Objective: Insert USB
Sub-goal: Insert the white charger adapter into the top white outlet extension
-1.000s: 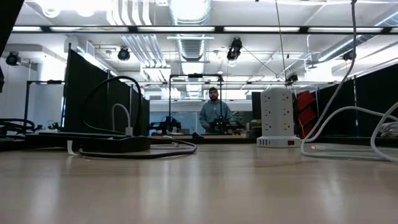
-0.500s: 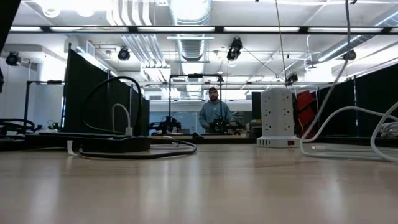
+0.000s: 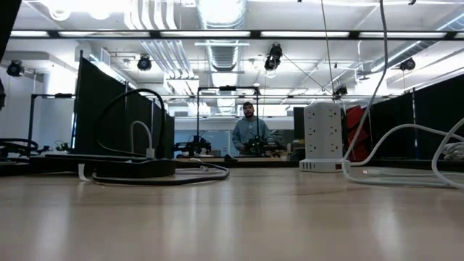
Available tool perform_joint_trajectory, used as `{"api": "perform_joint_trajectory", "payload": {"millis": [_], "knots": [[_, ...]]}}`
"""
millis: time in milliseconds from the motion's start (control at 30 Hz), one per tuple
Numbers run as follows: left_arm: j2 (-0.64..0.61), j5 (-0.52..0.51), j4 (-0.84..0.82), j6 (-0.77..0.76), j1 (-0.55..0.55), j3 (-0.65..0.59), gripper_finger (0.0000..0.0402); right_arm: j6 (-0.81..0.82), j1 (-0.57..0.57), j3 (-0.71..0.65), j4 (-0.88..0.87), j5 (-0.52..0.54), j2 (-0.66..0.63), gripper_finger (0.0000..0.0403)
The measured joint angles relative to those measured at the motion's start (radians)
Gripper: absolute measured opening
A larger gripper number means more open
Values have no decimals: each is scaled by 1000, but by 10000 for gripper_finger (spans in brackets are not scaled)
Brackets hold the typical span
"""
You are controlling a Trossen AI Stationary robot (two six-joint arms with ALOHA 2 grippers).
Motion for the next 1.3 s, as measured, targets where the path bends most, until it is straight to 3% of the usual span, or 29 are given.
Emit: {"api": "perform_joint_trajectory", "payload": {"millis": [133, 233, 467, 833, 1000, 1167, 1300], "knots": [[0, 94, -3, -318, 61, -1, 127, -341, 31, 105, -143, 123, 81, 267], [0, 121, -2, -469, 82, -1, 127, -545, 55, 181, -203, 223, 163, 266], [0, 195, -16, -616, 97, -1, 127, -880, 118, 299, -253, 485, 302, 279], [0, 194, 19, -629, 83, -2, 127, -889, 133, 325, -243, 546, 366, 274], [0, 196, 20, -640, 82, -2, 127, -886, 133, 325, -244, 592, 376, 225], [0, 200, 18, -643, 82, -2, 127, -874, 132, 325, -240, 599, 375, 132], [0, 206, 18, -638, 82, -3, 127, -876, 133, 325, -244, 599, 375, 137]]}}
